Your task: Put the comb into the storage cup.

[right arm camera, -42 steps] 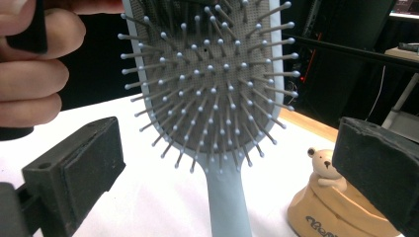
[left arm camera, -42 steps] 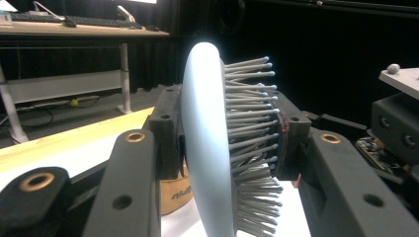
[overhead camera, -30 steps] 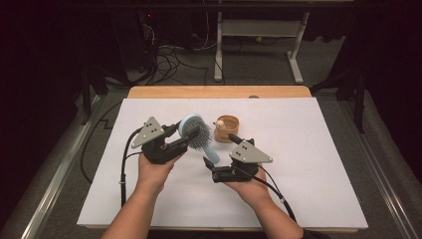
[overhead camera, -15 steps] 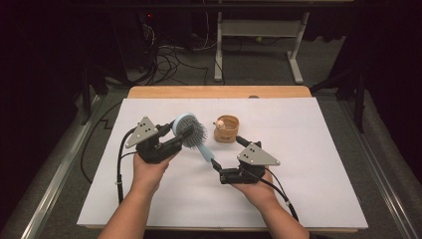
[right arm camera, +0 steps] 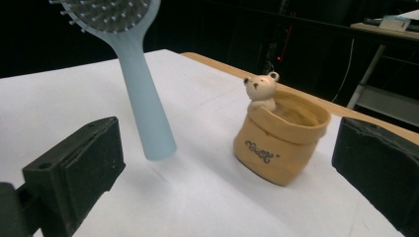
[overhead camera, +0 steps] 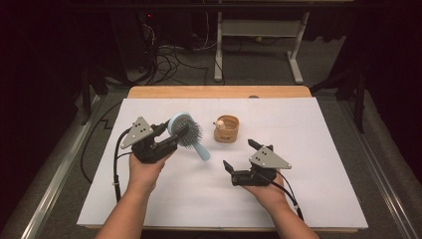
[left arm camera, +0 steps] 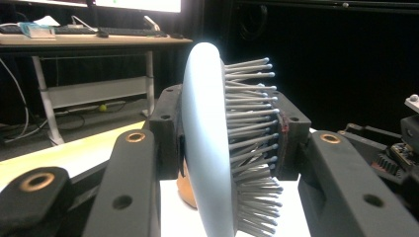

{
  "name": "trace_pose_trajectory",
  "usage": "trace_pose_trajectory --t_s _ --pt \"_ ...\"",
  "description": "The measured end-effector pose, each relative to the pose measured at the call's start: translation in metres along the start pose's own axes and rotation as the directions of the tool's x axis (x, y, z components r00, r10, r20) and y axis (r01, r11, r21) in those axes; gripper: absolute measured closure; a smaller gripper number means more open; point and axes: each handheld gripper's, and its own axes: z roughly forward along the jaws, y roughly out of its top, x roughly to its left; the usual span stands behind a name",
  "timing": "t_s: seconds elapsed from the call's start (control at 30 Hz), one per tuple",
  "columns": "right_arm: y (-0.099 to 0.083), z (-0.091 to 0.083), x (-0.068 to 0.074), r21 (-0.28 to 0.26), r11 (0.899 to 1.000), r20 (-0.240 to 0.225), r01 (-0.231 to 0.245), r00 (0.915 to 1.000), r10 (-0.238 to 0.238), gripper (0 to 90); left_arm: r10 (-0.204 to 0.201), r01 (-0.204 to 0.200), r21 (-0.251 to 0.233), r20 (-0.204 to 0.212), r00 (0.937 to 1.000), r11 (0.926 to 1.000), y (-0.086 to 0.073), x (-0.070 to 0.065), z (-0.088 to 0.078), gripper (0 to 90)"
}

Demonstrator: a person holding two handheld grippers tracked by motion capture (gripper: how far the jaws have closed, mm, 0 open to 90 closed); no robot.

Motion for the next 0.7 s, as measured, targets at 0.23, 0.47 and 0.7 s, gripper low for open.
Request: trace_pose_trajectory --t_s 0.23,0.47,0.7 --pt "-0.009 -0.008 -0.009 0.019 1.0 0.023 -0.007 0.9997 0.006 0.0 0.002 -0.002 -0.008 -0.007 1.0 1.0 0.001 0.003 -0.002 57.6" --pt "-0.017 -0.018 -0.019 0.022 1.0 0.046 -0.018 0.9988 0.017 0.0 0.004 -0.004 -0.016 -0.013 0.9999 0.9999 0.003 0.004 -0.002 57.5" --pt "-0.025 -0.028 -0.03 0.028 0.999 0.076 -0.024 0.9968 0.022 0.0 0.01 -0.01 -0.016 -0.014 0.9999 0.9998 0.003 0.005 -0.002 57.6"
